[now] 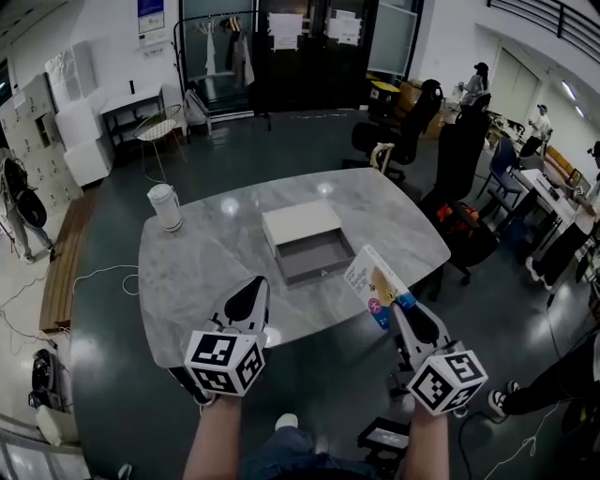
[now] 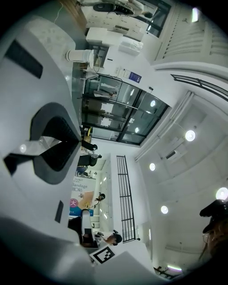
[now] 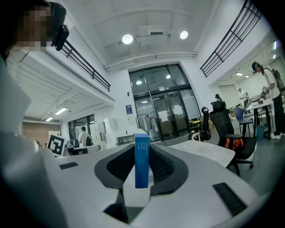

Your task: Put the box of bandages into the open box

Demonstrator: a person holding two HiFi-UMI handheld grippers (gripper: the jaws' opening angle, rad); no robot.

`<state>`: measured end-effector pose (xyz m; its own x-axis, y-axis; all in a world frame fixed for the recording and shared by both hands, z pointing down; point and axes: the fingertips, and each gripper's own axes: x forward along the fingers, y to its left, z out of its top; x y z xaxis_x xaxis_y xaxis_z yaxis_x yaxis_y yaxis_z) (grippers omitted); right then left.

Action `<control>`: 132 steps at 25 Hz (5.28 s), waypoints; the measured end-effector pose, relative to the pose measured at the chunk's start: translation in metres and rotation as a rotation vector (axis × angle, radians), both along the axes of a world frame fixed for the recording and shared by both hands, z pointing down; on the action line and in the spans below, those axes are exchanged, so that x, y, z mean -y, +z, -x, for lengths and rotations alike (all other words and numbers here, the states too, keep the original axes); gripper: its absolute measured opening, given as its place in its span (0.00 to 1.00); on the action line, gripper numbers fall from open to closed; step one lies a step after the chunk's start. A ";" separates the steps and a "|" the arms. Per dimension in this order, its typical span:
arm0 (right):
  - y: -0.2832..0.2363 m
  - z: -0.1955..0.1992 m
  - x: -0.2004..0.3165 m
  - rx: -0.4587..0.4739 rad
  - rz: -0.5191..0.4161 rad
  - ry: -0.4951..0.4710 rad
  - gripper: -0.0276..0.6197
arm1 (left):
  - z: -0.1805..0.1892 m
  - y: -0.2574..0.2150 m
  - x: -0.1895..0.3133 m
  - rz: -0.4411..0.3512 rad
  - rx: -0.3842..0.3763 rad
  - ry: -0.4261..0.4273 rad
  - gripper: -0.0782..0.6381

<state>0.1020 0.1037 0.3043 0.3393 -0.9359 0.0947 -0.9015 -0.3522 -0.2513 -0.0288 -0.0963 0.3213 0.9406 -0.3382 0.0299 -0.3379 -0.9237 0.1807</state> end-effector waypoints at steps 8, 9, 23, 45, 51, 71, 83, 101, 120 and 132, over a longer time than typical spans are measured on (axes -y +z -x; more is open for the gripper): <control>-0.007 -0.032 0.040 -0.014 0.017 0.001 0.21 | -0.027 0.004 0.042 0.018 0.008 -0.010 0.12; -0.008 -0.038 0.043 -0.011 0.016 -0.001 0.21 | -0.029 0.005 0.047 0.022 0.013 -0.020 0.12; 0.014 -0.153 0.122 0.055 0.012 -0.153 0.21 | -0.089 0.019 0.109 0.027 0.052 -0.224 0.12; 0.049 -0.192 0.264 0.122 0.054 -0.580 0.21 | -0.039 0.039 0.146 0.068 0.091 -0.713 0.12; 0.069 -0.176 0.270 0.152 0.095 -0.645 0.21 | -0.014 0.055 0.135 0.107 0.121 -0.789 0.12; 0.159 -0.124 0.254 0.232 0.364 -0.766 0.21 | 0.023 0.132 0.112 0.266 0.257 -0.842 0.13; 0.199 -0.109 0.241 0.302 0.548 -0.807 0.22 | 0.032 0.141 0.114 0.293 0.266 -0.845 0.13; 0.232 -0.114 0.263 0.438 0.756 -0.775 0.23 | 0.024 0.138 0.152 0.288 0.241 -0.831 0.12; 0.281 -0.143 0.265 0.252 0.951 -0.616 0.28 | 0.023 0.149 0.171 0.298 0.265 -0.796 0.12; 0.299 -0.143 0.266 0.249 1.052 -0.616 0.28 | 0.035 0.153 0.184 0.317 0.268 -0.827 0.12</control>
<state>0.2447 -0.1626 0.6031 -0.2635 -0.3637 0.8935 -0.9565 -0.0220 -0.2910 -0.0641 -0.2798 0.4745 0.3513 -0.8381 0.4173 -0.9349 -0.2904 0.2039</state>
